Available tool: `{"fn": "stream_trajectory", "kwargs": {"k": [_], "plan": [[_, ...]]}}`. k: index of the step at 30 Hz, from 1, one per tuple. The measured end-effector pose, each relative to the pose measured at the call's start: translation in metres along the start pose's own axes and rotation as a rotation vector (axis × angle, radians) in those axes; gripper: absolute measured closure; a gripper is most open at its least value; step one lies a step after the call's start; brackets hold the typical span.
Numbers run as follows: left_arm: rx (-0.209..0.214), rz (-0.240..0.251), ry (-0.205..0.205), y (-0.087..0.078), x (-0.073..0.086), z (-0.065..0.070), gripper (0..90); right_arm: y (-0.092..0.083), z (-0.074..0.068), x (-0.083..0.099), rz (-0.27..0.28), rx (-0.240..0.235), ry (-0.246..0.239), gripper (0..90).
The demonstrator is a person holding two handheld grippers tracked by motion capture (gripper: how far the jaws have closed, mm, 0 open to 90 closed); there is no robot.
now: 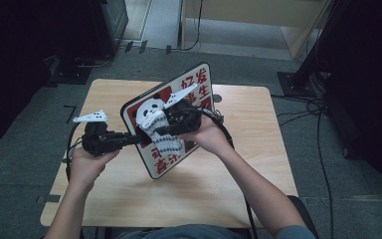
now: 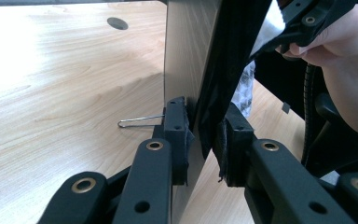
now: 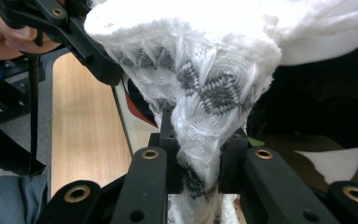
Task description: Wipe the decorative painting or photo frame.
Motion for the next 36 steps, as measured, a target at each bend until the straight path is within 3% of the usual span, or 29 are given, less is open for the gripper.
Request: {"fn": "stream_trajectory", "kwargs": {"k": [36], "plan": [[0.016,-0.034,0.002,0.000,-0.002,0.001,75.8,0.022,-0.009,0.038,-0.034,0.005,0.039,77.1]]}}
Point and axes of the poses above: each handheld gripper's, and its own axes: y roughly forward along the jaws, x roughly out of its underside, z roughly to its right, the point moved 1 cm from there along y, roughly forward along the jaws, and after that the axes turned 10 degrees about -y, right-handed, at the moved point
